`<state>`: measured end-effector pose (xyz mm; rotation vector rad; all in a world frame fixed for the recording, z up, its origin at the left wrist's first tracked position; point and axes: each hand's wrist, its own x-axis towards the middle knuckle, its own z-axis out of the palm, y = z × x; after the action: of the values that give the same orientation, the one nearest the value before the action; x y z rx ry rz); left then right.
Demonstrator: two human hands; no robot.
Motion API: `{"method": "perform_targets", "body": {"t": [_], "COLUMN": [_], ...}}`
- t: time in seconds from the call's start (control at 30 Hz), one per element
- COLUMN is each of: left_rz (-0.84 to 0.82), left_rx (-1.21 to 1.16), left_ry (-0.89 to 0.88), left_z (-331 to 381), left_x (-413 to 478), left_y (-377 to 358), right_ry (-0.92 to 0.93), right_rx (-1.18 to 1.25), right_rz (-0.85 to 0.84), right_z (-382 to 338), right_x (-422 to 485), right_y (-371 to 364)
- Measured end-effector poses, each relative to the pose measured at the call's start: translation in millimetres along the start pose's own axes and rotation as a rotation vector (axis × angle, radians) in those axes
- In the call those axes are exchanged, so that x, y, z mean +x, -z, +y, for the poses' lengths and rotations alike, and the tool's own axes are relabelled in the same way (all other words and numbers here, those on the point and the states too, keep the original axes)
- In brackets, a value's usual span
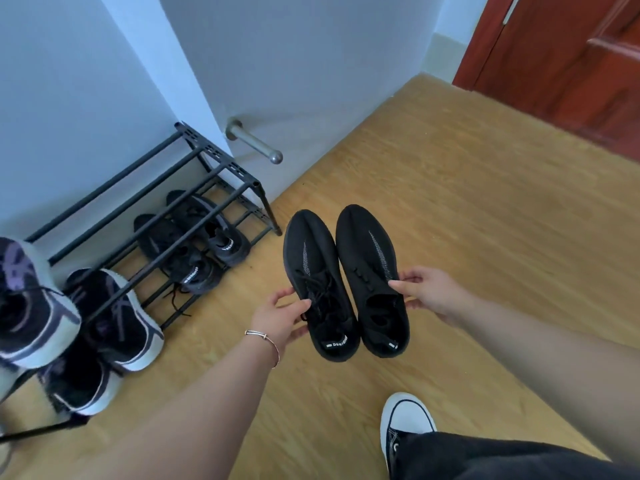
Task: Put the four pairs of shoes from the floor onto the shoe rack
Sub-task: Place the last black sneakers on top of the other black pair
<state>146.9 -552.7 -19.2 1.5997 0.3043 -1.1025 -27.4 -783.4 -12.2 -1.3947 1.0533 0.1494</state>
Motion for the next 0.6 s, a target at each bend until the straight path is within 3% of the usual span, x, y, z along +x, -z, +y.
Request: {"method": "perform_targets", "body": {"t": [0.33,0.6], "left_rz": [0.101,0.195], "left_rx": [-0.177,-0.294], "left_ry": [-0.036,-0.147], "left_z": [18.8,85.4], "left_x": [-63.4,-81.3], "left_y": [75.5,123.5], "right_ry": [0.171,0.346], "right_rx": [-0.257,-0.319], "right_rz": [-0.113,-0.129], "right_z": [-95.4,-188.5], "right_x": [-32.5,-21.9], "right_y": [-66.8,-128.7]}}
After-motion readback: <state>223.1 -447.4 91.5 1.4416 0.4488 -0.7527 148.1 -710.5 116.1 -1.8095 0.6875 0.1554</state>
